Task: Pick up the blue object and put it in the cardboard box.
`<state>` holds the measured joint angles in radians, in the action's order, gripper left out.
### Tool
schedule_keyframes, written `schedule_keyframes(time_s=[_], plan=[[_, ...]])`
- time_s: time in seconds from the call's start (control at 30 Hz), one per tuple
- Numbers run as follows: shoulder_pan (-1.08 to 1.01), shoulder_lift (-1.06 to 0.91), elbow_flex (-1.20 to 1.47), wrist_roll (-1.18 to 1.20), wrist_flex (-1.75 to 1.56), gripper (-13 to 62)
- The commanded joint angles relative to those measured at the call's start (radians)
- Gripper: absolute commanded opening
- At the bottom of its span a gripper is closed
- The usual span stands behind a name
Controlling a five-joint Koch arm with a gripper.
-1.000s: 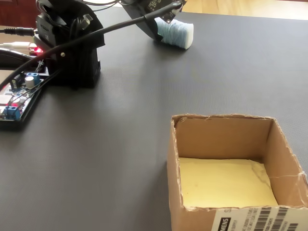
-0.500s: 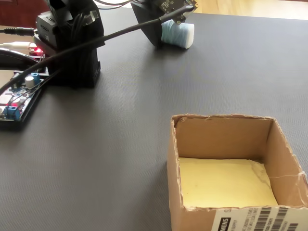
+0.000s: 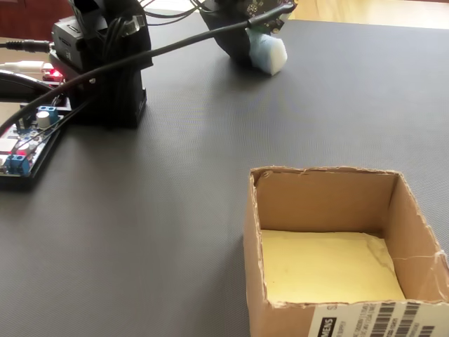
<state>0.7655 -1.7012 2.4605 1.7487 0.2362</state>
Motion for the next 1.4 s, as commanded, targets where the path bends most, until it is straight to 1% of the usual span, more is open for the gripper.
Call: schedule_keyframes(time_s=[0.0,0.27,0.6,0.83,1.17,1.23,1.27,1.37], plan=[[-0.009,-0.012,-0.012,0.083,-0.057,7.5],[-0.175,-0.206,0.141,0.052,-0.221,7.5],[-0.342,-0.385,0.298,-0.020,-0.419,7.5],[-0.558,-0.420,0.284,-0.051,-0.517,7.5],[-0.919,-0.426,0.268,-0.112,-0.669,7.5],[-0.985,-0.426,0.242,-0.146,-0.670,7.5],[-1.086,-0.426,0.166,-0.190,-0.670,7.5],[-1.184,-0.403,0.101,-0.215,-0.655,7.5]])
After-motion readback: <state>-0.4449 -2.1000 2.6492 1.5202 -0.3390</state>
